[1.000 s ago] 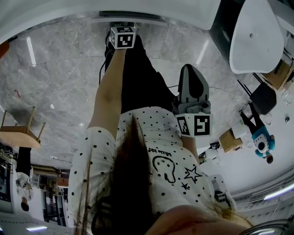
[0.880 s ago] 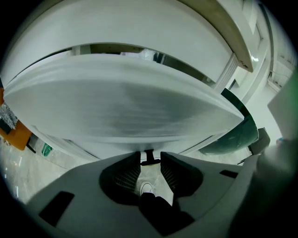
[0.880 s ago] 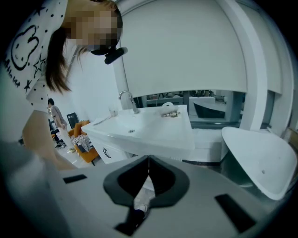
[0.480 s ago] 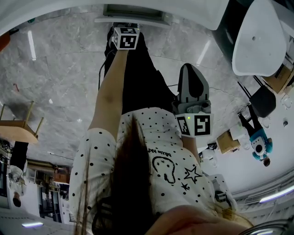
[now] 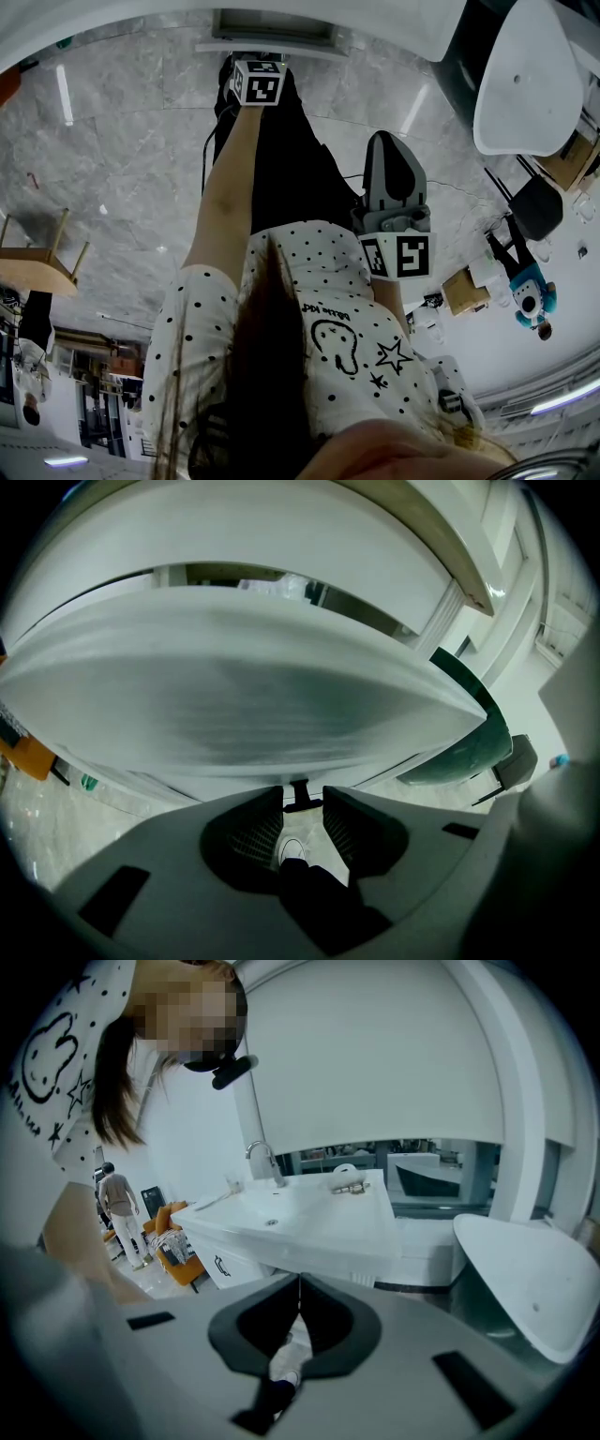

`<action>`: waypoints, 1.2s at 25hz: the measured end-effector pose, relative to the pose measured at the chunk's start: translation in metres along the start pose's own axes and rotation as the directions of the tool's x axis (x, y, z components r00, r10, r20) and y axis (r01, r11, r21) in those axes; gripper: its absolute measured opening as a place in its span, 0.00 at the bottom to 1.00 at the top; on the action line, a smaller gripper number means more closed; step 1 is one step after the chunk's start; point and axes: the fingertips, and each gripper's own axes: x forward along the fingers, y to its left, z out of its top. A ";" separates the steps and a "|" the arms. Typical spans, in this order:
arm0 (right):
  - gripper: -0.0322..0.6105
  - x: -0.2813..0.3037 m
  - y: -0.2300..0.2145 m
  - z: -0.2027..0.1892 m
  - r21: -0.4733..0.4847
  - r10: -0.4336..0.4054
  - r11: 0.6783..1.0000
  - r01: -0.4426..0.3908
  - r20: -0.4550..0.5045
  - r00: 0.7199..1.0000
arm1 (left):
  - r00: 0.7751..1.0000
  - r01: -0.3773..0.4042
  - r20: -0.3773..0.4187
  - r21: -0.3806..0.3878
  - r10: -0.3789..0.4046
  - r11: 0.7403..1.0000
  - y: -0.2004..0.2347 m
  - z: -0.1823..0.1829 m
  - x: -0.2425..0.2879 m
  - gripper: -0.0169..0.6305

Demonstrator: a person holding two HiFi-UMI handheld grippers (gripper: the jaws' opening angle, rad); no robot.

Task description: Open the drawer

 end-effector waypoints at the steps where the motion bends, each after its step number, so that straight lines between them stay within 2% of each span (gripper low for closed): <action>1: 0.07 0.000 0.000 0.000 -0.001 0.001 1.000 -0.001 0.000 1.000 | 1.000 0.000 -0.003 0.006 0.000 1.000 0.000 -0.001 0.000 0.24; 5: 0.07 0.001 0.000 0.000 -0.002 0.001 1.000 -0.001 0.000 1.000 | 1.000 -0.004 0.002 0.040 0.004 0.999 0.000 -0.005 -0.002 0.23; 17: 0.07 0.006 0.002 0.004 -0.011 0.001 1.000 -0.001 0.002 1.000 | 1.000 0.002 0.005 -0.019 -0.002 1.000 0.002 -0.006 -0.002 0.23; 30: 0.07 0.009 0.005 0.004 -0.012 -0.005 1.000 0.005 -0.001 1.000 | 1.000 0.013 0.018 -0.036 -0.012 0.999 0.000 -0.009 0.000 0.23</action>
